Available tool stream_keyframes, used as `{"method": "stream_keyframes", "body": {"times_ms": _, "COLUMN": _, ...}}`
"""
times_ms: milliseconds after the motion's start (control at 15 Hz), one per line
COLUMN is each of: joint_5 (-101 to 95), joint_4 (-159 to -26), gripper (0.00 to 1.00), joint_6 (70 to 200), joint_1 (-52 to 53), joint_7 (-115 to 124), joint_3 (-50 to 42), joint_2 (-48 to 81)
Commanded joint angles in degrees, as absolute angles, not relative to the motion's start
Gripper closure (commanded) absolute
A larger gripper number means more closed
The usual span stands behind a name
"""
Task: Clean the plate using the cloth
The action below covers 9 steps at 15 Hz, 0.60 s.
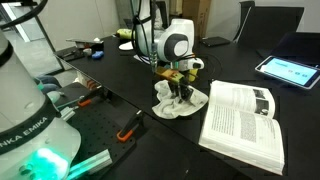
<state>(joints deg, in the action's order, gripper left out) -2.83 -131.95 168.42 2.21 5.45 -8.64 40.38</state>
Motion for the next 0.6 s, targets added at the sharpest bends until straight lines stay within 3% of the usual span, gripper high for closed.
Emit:
{"method": "stream_keyframes", "body": {"times_ms": 0, "joint_5": -2.7, "joint_4": -130.9, "gripper": 0.96, "joint_6": 168.2, "joint_1": 3.9, "joint_7": 6.3, "joint_3": -10.7, "joint_2": 39.4}}
{"method": "stream_keyframes", "body": {"times_ms": 533, "joint_5": -0.8, "joint_4": -132.6, "gripper": 0.96, "joint_6": 167.7, "joint_1": 5.4, "joint_7": 8.5, "joint_3": -5.6, "joint_2": 27.9}}
